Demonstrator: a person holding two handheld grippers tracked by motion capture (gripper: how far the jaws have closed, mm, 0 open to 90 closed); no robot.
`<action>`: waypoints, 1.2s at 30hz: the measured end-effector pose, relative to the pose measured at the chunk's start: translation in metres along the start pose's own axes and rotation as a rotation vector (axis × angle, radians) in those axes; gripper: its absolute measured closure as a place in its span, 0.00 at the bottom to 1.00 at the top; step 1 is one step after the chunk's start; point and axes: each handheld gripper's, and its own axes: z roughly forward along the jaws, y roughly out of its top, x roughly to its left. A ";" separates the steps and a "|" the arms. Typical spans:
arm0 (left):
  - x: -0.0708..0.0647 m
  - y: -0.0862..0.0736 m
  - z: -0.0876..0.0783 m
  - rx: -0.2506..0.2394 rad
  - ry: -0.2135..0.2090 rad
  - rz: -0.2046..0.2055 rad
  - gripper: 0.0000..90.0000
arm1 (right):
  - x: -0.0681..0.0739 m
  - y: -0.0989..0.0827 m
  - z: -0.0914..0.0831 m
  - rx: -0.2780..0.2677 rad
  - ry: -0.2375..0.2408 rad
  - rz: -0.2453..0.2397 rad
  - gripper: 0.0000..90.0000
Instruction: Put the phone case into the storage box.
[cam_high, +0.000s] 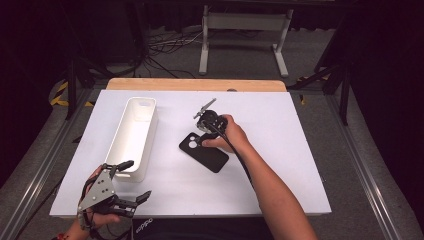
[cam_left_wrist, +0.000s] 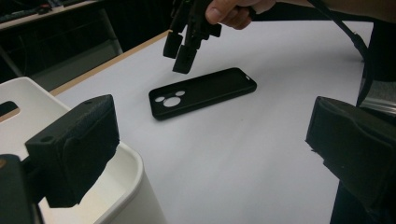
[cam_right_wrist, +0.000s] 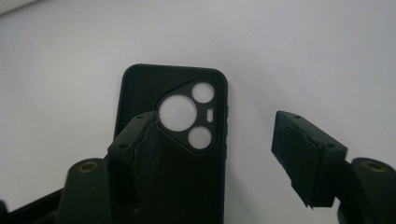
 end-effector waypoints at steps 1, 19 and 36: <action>0.000 0.000 0.000 0.002 -0.006 -0.002 0.04 | -0.001 0.002 0.003 0.019 -0.004 -0.007 0.38; 0.002 0.000 -0.004 -0.006 -0.003 0.007 0.04 | -0.022 0.012 0.048 0.080 0.056 0.062 0.66; 0.000 0.000 0.000 0.021 -0.015 0.001 0.04 | -0.016 0.008 0.049 0.059 0.056 0.060 0.92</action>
